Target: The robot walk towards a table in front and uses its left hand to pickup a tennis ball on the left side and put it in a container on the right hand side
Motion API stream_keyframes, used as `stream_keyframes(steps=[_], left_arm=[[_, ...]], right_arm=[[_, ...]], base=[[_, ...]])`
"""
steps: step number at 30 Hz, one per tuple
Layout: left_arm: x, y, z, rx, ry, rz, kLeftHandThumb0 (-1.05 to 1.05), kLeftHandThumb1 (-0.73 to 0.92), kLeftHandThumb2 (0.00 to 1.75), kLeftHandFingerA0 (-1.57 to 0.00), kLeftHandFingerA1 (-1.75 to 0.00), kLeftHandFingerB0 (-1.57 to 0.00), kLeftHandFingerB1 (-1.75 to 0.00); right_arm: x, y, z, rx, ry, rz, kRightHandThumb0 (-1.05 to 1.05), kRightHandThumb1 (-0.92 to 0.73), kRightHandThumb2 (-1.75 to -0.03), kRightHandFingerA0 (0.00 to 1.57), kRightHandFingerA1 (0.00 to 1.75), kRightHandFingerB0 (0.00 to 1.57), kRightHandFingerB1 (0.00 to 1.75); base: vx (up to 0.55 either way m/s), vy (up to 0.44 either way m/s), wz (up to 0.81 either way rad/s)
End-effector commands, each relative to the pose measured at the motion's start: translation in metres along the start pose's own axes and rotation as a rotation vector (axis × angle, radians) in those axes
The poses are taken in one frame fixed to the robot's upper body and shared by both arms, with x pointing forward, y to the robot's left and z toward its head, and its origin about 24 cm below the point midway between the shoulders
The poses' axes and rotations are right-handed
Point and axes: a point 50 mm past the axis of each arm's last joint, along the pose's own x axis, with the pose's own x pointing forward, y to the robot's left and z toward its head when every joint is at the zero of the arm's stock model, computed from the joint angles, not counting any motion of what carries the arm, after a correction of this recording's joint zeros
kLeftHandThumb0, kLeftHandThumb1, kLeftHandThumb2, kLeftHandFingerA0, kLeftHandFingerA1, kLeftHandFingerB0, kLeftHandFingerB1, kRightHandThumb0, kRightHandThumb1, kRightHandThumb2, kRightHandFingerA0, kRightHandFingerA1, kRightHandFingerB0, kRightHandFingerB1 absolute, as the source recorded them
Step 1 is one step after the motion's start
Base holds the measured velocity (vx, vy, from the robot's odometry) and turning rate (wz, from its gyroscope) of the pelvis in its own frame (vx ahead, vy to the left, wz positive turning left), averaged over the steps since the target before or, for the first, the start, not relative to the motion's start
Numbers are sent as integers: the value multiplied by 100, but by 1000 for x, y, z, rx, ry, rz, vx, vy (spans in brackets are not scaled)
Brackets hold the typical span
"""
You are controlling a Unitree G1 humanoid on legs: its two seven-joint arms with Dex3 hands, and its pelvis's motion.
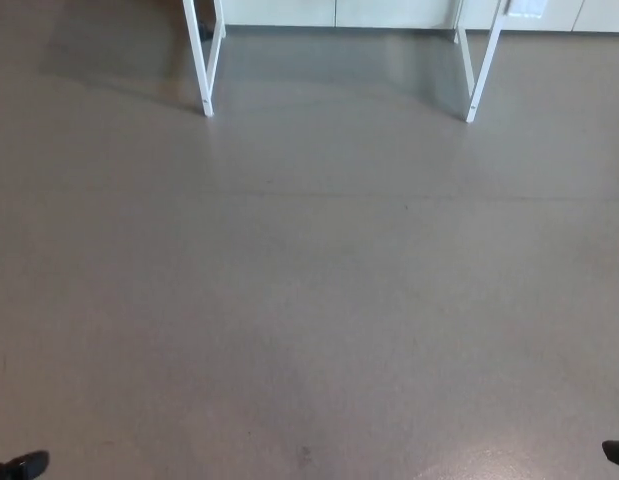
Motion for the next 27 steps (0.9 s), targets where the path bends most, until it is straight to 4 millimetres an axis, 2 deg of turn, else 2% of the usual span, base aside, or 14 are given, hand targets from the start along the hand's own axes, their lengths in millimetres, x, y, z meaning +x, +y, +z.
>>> stream_keyframes(steps=[1,3,9,13,19,27], left_arm=[[-7,2,-4,-18,-33,-27,-15,53,59,-54,-55,-43,-39],[-6,1,-4,-30,-25,-21,-13,54,59,-56,-57,-44,-39],[-7,1,-5,-23,-22,-15,-14,54,59,-55,-57,-44,-39],[-11,1,-11,-23,-9,-23,-14,53,58,-54,-55,-44,-39],[-17,2,-21,-4,10,-30,-14,52,58,-55,-56,-43,-39],[-23,2,-30,18,24,-39,-17,53,59,-54,-56,-44,-40]], right_arm=[[-9,-6,-9,-8,-38,1,-18,-41,-86,51,69,20,52],[-9,-7,-10,-7,-35,-1,-18,-42,-87,47,67,20,52],[-10,-6,-11,-16,-36,5,-18,-43,-88,47,67,19,51],[-13,-6,-17,-13,-23,7,-18,-42,-87,53,70,20,52],[-19,-5,-27,-8,1,21,-17,-43,-88,47,67,19,52],[-26,-4,-36,-27,15,25,-19,-42,-87,50,69,21,52]], base=[[0,0,0],[0,0,0],[0,0,0],[0,0,0],[0,0,0],[16,81,1]])
